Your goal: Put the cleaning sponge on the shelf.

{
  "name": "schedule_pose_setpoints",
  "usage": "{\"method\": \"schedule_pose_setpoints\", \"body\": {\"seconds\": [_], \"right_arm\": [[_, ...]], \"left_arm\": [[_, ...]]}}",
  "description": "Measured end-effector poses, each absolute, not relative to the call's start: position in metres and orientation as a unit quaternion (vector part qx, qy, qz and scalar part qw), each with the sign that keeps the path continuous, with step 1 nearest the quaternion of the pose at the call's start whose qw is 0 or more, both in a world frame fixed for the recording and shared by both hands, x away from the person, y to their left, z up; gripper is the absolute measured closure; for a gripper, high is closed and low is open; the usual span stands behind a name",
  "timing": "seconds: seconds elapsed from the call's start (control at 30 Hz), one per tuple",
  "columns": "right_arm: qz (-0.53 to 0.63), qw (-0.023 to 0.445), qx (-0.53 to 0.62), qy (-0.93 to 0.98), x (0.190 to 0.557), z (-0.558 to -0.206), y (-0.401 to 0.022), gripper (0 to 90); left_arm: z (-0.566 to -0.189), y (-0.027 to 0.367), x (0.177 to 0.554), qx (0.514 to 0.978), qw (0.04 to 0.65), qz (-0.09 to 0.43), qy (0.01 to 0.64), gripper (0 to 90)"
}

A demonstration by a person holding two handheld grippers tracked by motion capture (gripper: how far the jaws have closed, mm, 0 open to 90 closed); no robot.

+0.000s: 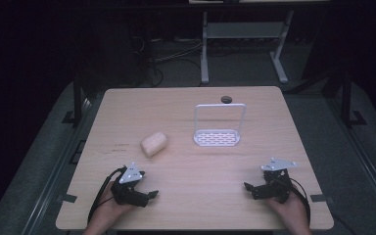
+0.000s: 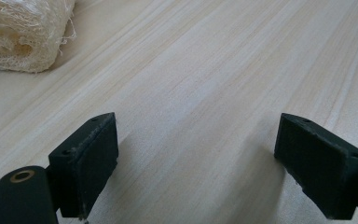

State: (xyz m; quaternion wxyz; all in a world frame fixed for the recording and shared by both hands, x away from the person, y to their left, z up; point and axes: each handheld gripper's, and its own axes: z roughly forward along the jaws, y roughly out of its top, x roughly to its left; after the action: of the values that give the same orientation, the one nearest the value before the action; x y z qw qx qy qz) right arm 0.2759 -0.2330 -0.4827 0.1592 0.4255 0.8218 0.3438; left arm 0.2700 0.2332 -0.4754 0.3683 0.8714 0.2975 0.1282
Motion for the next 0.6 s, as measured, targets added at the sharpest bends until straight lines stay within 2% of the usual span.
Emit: {"method": "schedule_pose_setpoints", "body": {"seconds": [0.6], "right_arm": [[0.345, 0.159, 0.427, 0.821, 0.2758, -0.4827, -0.2328, 1.3]], "left_arm": [[-0.4702, 0.2387, 0.2715, 0.873, 0.356, 0.125, 0.309, 13.6]]}}
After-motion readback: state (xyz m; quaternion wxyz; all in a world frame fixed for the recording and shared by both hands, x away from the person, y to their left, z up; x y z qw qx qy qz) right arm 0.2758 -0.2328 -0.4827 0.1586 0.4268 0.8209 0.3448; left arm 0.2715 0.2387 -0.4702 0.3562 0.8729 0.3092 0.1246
